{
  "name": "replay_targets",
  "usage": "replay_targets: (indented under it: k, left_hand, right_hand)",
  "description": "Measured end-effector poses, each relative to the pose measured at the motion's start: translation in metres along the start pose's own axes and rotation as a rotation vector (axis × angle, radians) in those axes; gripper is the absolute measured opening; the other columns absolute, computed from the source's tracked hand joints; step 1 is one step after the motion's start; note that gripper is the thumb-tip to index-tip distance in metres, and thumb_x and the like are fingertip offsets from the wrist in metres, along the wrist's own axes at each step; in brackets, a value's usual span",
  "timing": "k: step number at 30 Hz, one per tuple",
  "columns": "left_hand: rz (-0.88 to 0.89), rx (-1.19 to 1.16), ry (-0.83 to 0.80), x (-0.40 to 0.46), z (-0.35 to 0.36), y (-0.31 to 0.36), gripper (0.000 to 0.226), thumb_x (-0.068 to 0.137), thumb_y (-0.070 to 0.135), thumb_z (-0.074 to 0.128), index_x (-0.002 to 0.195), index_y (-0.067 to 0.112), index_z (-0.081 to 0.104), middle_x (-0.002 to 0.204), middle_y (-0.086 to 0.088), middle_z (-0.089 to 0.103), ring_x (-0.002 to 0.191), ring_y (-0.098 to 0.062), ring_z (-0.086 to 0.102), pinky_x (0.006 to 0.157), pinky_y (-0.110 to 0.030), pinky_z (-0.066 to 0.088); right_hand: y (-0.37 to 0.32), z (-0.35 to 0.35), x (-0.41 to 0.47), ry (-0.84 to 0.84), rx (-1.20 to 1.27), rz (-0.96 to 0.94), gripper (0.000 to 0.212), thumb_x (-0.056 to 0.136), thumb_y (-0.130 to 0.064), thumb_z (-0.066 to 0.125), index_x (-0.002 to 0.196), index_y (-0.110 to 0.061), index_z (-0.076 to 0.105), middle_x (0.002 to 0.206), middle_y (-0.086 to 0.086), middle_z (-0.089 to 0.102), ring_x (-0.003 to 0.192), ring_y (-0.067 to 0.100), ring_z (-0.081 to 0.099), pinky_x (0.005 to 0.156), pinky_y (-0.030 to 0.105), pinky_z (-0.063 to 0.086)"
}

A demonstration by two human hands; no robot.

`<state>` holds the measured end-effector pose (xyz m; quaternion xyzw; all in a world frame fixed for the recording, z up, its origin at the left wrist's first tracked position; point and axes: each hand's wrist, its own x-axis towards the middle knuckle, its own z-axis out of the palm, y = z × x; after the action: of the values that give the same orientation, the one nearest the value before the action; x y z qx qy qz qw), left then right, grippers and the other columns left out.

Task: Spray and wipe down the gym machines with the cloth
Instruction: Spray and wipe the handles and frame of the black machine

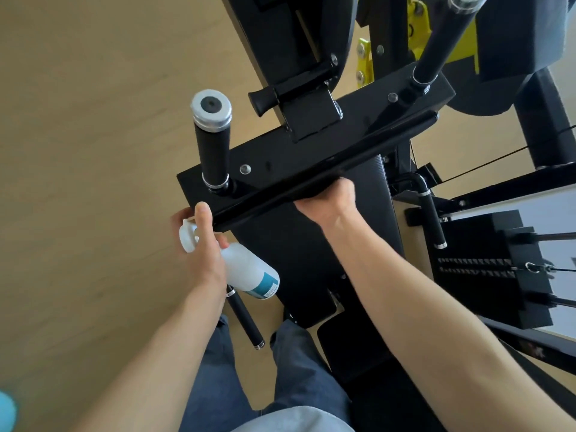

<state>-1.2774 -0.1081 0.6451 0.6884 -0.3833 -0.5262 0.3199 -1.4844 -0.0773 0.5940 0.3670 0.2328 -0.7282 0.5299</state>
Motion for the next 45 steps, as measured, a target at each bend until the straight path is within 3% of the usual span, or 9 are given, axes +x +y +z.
replay_targets:
  k: [7,14,23,27,31,34,39,41,45]
  left_hand:
    - [0.039,0.074,-0.136,0.005,-0.013,0.001,0.017,0.104,0.054,0.055,0.096,0.041,0.047,0.052,0.023,0.051,0.062,-0.012,0.049,0.086,-0.039,0.046]
    - [0.103,0.252,-0.283,0.036,-0.036,0.001,0.058,0.069,0.097,0.057,0.086,0.042,0.053,0.056,0.012,0.049,0.061,-0.016,0.053,0.083,-0.047,0.052]
    - [0.384,0.418,-0.595,0.082,-0.081,0.026,0.021,0.092,0.047,0.076,0.085,0.032,0.063,0.064,0.017,0.059,0.067,-0.013,0.059,0.070,-0.033,0.050]
    - [0.256,0.395,-0.538,0.110,-0.110,0.029,0.027,0.091,0.042,0.076,0.071,0.032,0.061,0.057,0.011,0.051,0.054,-0.014,0.050,0.064,-0.035,0.044]
    - [0.149,0.432,-0.560,0.131,-0.138,0.023,0.031,0.093,0.037,0.079,0.070,0.027,0.061,0.056,0.006,0.050,0.049,-0.014,0.045,0.061,-0.035,0.042]
    - [0.119,0.452,-0.612,0.146,-0.153,0.012,0.030,0.090,0.041,0.080,0.069,0.031,0.062,0.062,0.013,0.052,0.053,-0.009,0.046,0.066,-0.033,0.042]
    - [0.007,0.627,-0.739,0.163,-0.158,0.002,0.044,0.073,0.058,0.078,0.093,0.020,0.068,0.074,0.006,0.055,0.062,-0.013,0.053,0.065,-0.025,0.045]
    - [0.044,0.685,-0.794,0.162,-0.157,0.002,0.029,0.084,0.036,0.076,0.072,0.017,0.058,0.063,0.006,0.050,0.059,-0.016,0.047,0.059,-0.023,0.041]
    - [0.141,0.739,-0.928,0.159,-0.160,0.000,0.019,0.089,0.010,0.070,0.077,0.003,0.056,0.065,-0.002,0.046,0.060,-0.019,0.042,0.060,-0.031,0.036]
  right_hand:
    - [-0.030,0.007,-0.004,0.019,0.097,-0.253,0.048,0.098,-0.025,0.035,0.133,-0.015,0.067,0.130,0.010,0.068,0.117,0.033,0.066,0.107,0.048,0.046]
    - [0.106,-0.010,0.001,-0.148,-0.037,0.039,0.054,0.097,-0.034,0.039,0.146,-0.017,0.055,0.150,0.016,0.052,0.139,0.034,0.049,0.117,0.049,0.034]
    - [0.195,-0.020,-0.013,-0.126,0.161,0.150,0.052,0.108,-0.024,0.030,0.125,0.011,0.065,0.134,0.028,0.060,0.130,0.039,0.052,0.123,0.041,0.027]
    - [0.185,-0.005,-0.025,-0.071,0.222,0.041,0.054,0.105,-0.027,0.028,0.127,0.005,0.065,0.128,0.034,0.062,0.119,0.049,0.058,0.112,0.053,0.038]
    - [0.136,0.007,-0.038,0.005,0.210,-0.215,0.062,0.105,-0.025,0.023,0.096,0.000,0.079,0.101,0.023,0.075,0.090,0.042,0.075,0.089,0.053,0.050]
    - [0.117,0.011,-0.025,0.009,0.214,-0.309,0.055,0.104,-0.028,0.024,0.127,-0.008,0.070,0.128,0.021,0.068,0.115,0.043,0.066,0.103,0.057,0.048]
    - [0.193,-0.008,-0.003,-0.016,0.120,-0.267,0.049,0.105,-0.037,0.034,0.132,-0.012,0.066,0.129,0.017,0.068,0.120,0.036,0.065,0.107,0.047,0.047]
    - [0.222,-0.016,0.003,-0.023,0.141,-0.242,0.041,0.104,-0.027,0.040,0.129,-0.010,0.067,0.131,0.015,0.067,0.120,0.030,0.064,0.099,0.039,0.053]
    - [0.245,-0.029,0.002,0.022,0.108,-0.288,0.033,0.103,-0.030,0.040,0.090,-0.013,0.065,0.082,0.001,0.060,0.058,0.010,0.051,0.047,0.019,0.039]
